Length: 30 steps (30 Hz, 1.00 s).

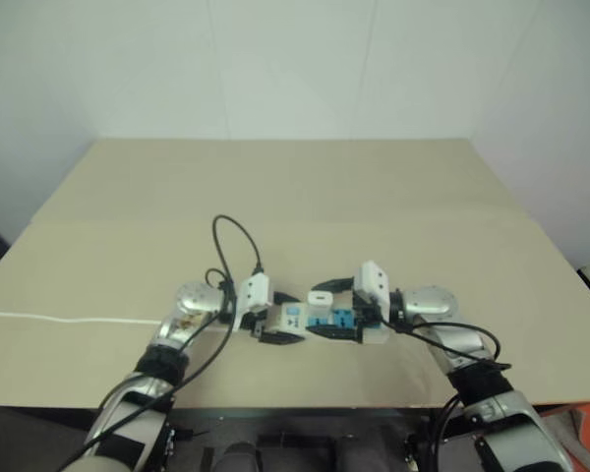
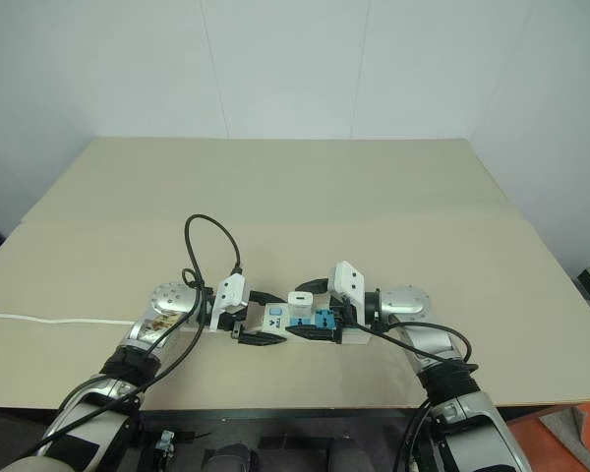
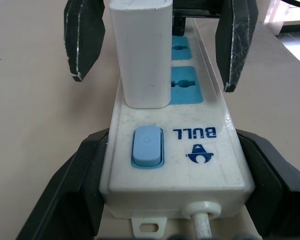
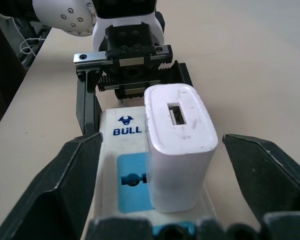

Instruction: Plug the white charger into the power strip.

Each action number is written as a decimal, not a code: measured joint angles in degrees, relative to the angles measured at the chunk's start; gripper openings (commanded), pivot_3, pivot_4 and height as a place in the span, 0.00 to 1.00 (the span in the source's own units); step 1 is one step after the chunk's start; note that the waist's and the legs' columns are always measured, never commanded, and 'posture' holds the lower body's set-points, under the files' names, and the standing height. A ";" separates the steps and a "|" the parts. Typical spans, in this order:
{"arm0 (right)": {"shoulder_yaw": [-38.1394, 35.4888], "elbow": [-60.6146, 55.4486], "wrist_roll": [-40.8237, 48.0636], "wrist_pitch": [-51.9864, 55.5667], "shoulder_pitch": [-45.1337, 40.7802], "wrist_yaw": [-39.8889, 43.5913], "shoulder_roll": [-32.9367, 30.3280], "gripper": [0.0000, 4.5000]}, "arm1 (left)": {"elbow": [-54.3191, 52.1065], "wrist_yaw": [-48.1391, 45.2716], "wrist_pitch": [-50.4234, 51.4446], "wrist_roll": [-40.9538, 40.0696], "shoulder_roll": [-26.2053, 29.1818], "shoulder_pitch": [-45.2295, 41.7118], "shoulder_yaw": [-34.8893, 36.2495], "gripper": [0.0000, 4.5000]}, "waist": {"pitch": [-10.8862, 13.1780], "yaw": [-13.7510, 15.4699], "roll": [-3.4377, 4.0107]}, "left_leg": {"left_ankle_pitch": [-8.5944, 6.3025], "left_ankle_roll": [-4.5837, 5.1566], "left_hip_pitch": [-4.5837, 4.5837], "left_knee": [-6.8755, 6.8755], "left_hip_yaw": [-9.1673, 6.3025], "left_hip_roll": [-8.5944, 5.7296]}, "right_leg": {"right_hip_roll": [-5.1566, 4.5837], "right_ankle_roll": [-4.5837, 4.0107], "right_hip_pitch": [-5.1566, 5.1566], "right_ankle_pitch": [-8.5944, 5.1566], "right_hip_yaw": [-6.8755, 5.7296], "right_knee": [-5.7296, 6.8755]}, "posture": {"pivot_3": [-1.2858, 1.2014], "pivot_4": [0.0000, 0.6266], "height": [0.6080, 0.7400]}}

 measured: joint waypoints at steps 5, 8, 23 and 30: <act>-1.12 -4.68 0.58 3.77 1.82 0.35 -2.64 1.00 | 0.01 -0.25 0.47 0.10 -0.35 -0.34 -0.31 0.90 | 0.01 0.47 -0.01 | 0.00 0.00 -0.05 -0.01 0.00 -0.01 | -0.01 0.01 -0.03 0.00 0.00 -0.04 | 0.52 0.24 1.00; -2.68 -8.56 1.80 6.29 4.10 0.41 -5.83 1.00 | -0.31 -1.30 1.59 0.10 -0.26 -0.37 -0.68 1.00 | 0.05 0.79 -0.02 | 0.00 0.00 -0.17 -0.03 0.01 -0.01 | -0.01 0.00 -0.17 0.00 -0.01 -0.04 | 0.52 0.24 1.00; -21.39 -27.38 11.85 14.65 18.02 -0.68 -20.89 1.00 | -24.21 -7.72 17.83 -13.65 12.92 2.38 5.52 1.00 | 1.03 1.00 0.19 | 0.01 0.00 -1.15 -0.11 0.00 0.02 | -0.01 -0.05 -1.17 -0.06 0.00 -0.04 | 0.52 0.24 1.00; -34.97 -36.10 15.24 18.67 31.10 -5.53 -23.55 1.00 | -25.03 -1.51 22.17 -14.56 17.99 2.97 12.28 1.00 | 1.13 1.28 0.17 | 0.01 0.00 -1.11 -0.11 0.00 0.02 | -0.02 -0.03 -1.11 -0.09 -0.03 -0.02 | 0.52 0.24 1.00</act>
